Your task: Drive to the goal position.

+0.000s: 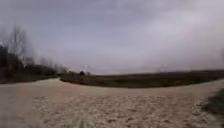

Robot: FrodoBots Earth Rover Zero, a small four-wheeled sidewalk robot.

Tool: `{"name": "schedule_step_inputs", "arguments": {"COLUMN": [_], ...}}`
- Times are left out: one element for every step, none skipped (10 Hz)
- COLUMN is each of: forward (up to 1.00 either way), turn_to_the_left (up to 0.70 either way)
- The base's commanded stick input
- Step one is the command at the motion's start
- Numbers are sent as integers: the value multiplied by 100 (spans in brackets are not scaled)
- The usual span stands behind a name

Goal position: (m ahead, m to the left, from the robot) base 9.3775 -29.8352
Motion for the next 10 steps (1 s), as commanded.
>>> {"name": "schedule_step_inputs", "arguments": {"forward": [70,70,70,70,70,70,70,70,70,70], "turn_to_the_left": [-35,-35,-35,-35,-35,-35,-35,-35,-35,-35]}}
